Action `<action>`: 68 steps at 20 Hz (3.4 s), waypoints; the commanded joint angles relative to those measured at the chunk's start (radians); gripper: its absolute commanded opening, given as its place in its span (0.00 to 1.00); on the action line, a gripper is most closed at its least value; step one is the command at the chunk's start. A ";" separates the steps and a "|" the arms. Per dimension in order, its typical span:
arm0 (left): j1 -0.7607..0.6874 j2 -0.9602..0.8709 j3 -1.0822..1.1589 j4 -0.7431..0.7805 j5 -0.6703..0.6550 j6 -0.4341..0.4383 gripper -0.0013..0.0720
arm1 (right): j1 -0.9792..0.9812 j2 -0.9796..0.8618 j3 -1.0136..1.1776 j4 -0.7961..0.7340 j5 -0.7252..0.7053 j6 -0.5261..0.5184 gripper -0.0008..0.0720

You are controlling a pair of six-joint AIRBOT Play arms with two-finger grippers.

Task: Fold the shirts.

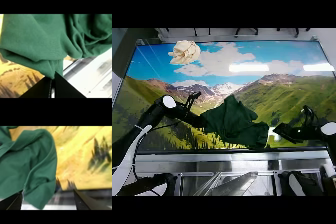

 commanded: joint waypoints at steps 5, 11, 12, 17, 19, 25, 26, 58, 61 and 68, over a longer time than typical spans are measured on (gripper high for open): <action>-0.031 -0.006 0.002 0.015 -0.039 -0.004 0.03 | 0.003 -0.347 -0.029 0.266 -0.183 -0.230 0.98; 0.024 -0.005 0.002 0.014 -0.111 -0.006 0.03 | 0.030 -0.433 -0.020 0.335 -0.199 -0.323 0.04; 0.045 -0.001 0.002 0.015 -0.127 -0.006 0.03 | 0.027 -0.405 -0.004 0.328 -0.148 -0.323 0.04; 0.182 0.127 0.002 0.130 -0.169 0.002 0.03 | 0.028 -0.055 0.141 0.142 0.011 -0.115 0.04; 0.241 0.216 0.002 0.183 -0.208 0.002 0.03 | 0.022 0.108 0.236 -0.001 0.051 0.011 0.04; 0.333 0.489 0.048 0.207 -0.229 0.006 0.03 | -0.016 0.293 0.621 -0.174 0.182 0.096 0.04; 0.331 0.511 0.087 0.237 -0.234 -0.004 0.03 | -0.016 0.283 0.684 -0.179 0.183 0.103 0.04; 0.249 -0.410 0.562 0.348 -0.178 -0.079 0.03 | 0.239 -0.793 1.061 -0.169 -0.264 -0.022 0.04; 0.249 -0.455 0.641 0.354 -0.179 -0.079 0.03 | 0.265 -0.816 1.061 -0.156 -0.356 -0.022 0.05; 0.307 -0.437 0.820 0.354 -0.245 -0.152 0.96 | 0.186 -0.762 1.073 -0.126 -0.011 -0.006 0.98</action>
